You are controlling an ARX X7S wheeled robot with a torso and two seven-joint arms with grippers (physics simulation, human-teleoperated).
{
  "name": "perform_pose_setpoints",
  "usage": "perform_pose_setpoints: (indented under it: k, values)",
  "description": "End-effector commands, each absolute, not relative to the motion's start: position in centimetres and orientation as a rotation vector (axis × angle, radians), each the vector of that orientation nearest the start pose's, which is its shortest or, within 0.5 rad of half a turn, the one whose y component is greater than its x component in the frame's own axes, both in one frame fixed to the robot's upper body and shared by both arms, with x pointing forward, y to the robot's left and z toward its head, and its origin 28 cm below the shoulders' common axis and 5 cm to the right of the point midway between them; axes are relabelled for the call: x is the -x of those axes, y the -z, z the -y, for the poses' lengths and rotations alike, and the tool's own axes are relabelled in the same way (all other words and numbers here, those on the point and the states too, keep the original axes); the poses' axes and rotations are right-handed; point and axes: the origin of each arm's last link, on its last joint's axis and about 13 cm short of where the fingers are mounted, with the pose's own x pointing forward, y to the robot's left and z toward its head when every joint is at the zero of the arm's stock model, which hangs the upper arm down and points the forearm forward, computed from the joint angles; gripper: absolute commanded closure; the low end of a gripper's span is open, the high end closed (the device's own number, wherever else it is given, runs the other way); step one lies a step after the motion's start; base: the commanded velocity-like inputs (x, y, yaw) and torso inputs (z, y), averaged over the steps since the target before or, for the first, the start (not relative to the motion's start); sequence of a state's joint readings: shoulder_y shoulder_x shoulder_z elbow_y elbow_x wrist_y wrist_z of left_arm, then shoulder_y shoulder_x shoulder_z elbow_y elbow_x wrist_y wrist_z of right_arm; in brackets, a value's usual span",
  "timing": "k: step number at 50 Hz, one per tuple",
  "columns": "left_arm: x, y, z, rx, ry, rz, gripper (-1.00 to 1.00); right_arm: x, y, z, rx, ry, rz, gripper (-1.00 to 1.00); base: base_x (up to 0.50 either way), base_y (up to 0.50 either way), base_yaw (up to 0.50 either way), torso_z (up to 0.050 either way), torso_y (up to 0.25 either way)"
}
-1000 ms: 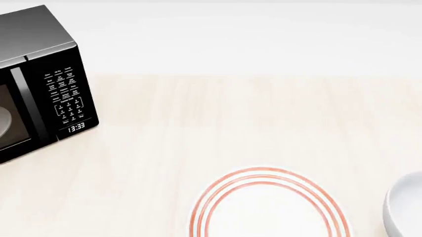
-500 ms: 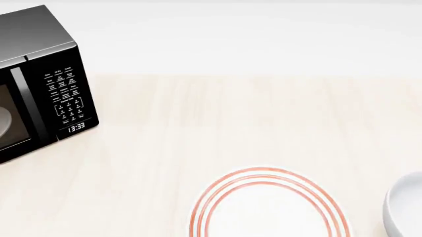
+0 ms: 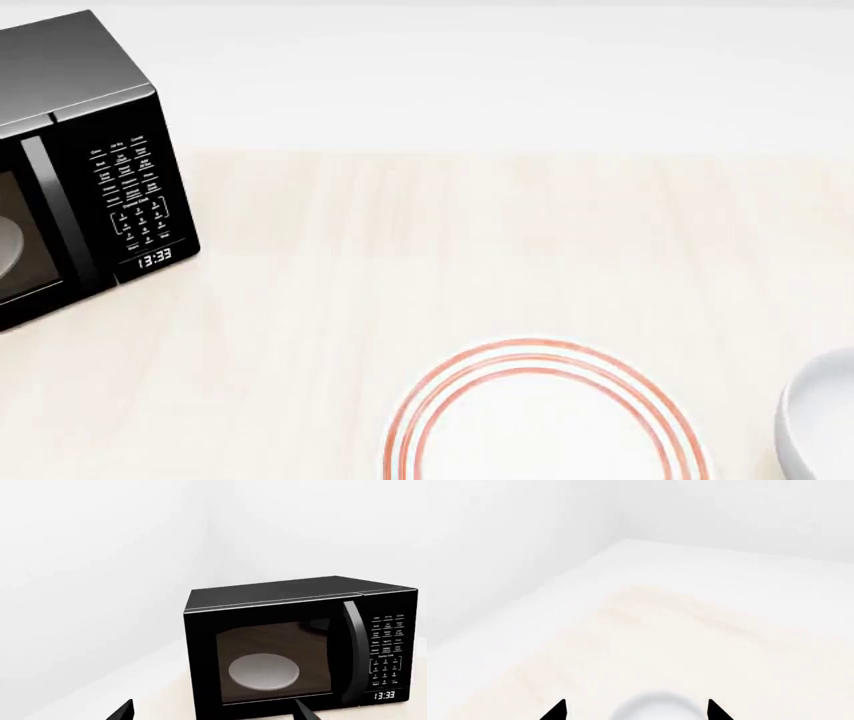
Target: Put the white bowl to the right of the plate.
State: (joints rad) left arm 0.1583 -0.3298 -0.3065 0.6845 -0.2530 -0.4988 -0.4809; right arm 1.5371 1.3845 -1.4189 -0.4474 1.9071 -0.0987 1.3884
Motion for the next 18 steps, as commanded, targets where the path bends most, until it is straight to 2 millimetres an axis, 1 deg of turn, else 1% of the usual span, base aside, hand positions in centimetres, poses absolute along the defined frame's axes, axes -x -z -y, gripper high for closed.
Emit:
perform_pose_setpoints:
  k: [1,4,5,6,7,8,9,10,11,12,13,16,18]
  values:
    - [-15.5,-11.6,-28.7,-0.152,-0.493,0.135,-1.00,-19.2,-26.6,14.0,-0.156,0.513,0.004,-1.00,0.00,0.00,0.00,0.000,0.000]
    - [-15.3,-11.5,-28.2,-0.155,-0.434,0.140,-1.00,-18.9,-24.9,12.5,-0.100,0.443,0.003,-1.00,0.00,0.00,0.00,0.000,0.000]
    - [-15.1,-11.5,-27.9,-0.159,-0.425,0.142,-1.00,-18.8,-23.9,12.1,-0.069,0.419,0.011,-1.00,0.00,0.00,0.00,0.000,0.000]
    - [-15.1,-11.5,-27.8,-0.159,-0.417,0.143,-1.00,-18.7,-23.5,11.8,-0.063,0.404,0.017,-1.00,0.00,0.00,0.00,0.000,0.000]
    - [-15.0,-11.4,-27.6,-0.165,-0.408,0.145,-1.00,-18.6,-22.5,11.4,-0.036,0.387,0.029,-1.00,0.00,0.00,0.00,0.000,0.000]
    - [-15.0,-11.4,-27.5,-0.166,-0.400,0.146,-1.00,-18.5,-22.1,11.1,-0.024,0.385,0.038,-1.00,0.00,0.00,0.00,0.000,0.000]
    - [-14.9,-11.3,-27.2,-0.173,-0.386,0.148,-1.00,-18.0,-21.0,10.2,0.008,0.341,0.036,-1.00,0.00,0.00,0.00,0.000,0.000]
    - [-14.8,-11.3,-27.1,-0.174,-0.379,0.149,-1.00,-17.9,-20.6,9.8,0.015,0.344,0.041,-1.00,0.00,0.00,0.00,0.000,0.000]
    - [-14.7,-11.2,-26.9,-0.180,-0.362,0.153,-1.00,-17.6,-19.5,9.1,0.066,0.326,0.051,-1.00,0.00,0.00,0.00,0.000,0.000]
    - [-14.6,-11.2,-26.7,-0.183,-0.354,0.154,-1.00,-17.4,-19.1,8.7,0.073,0.318,0.049,-1.00,0.00,0.00,0.00,0.000,0.000]
    - [-14.5,-11.1,-26.5,-0.185,-0.340,0.157,-1.00,-17.0,-18.1,8.1,0.103,0.300,0.062,-1.00,0.00,0.00,0.00,0.000,0.000]
    - [-14.2,-11.0,-26.0,-0.176,-0.300,0.157,-1.00,-16.5,-15.9,7.0,0.154,0.266,0.095,-1.00,0.00,0.00,0.00,0.000,0.000]
    - [-14.1,-11.3,-25.8,-0.178,-0.283,0.160,-1.00,-16.2,-14.9,6.5,0.177,0.237,0.111,-1.00,0.00,0.00,0.00,0.000,0.000]
